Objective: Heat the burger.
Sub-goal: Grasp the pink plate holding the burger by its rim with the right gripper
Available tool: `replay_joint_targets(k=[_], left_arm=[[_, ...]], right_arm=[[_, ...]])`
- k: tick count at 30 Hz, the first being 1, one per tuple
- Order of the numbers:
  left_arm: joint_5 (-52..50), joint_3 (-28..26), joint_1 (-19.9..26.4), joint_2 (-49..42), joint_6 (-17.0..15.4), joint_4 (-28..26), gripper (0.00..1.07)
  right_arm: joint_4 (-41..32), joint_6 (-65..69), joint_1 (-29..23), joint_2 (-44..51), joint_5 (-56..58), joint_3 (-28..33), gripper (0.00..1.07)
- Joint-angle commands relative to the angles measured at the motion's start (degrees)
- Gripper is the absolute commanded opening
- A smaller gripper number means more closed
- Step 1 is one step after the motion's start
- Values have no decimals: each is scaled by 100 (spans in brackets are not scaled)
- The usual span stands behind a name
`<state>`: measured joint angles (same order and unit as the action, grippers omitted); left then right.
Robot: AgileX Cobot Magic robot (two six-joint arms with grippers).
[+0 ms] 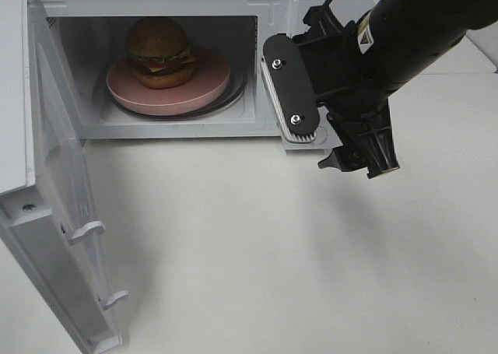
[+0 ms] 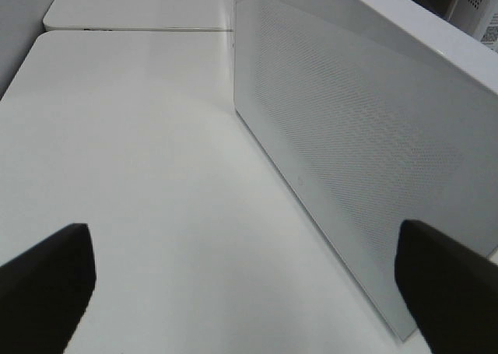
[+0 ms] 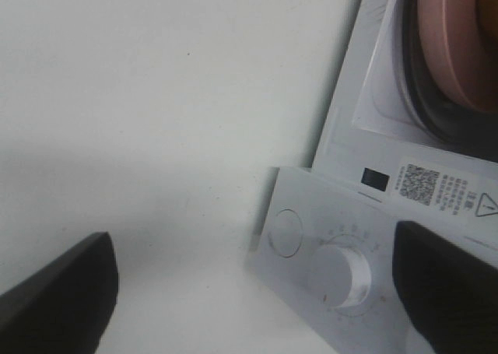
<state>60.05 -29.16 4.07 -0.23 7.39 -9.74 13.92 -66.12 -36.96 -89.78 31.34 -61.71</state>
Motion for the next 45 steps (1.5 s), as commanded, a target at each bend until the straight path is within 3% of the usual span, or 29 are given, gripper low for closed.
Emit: replay_joint_targets(k=[1,14,35,45], left_arm=[[-52,23,-11,-109,0,-23,102],[-52,23,-11,-115,6,-23,102],[-52,23,-11,-115,0,-23,102],[-52,23,-11,-115,0,-23,102]], right_arm=[[315,321,-138,17,-229,-29,89],[963,968,-504,-332,-710,-183,86],[934,1112,-510,-1696,-1599,-1261,82],[980,1650,-493,-2613,-1616,-2154,81]])
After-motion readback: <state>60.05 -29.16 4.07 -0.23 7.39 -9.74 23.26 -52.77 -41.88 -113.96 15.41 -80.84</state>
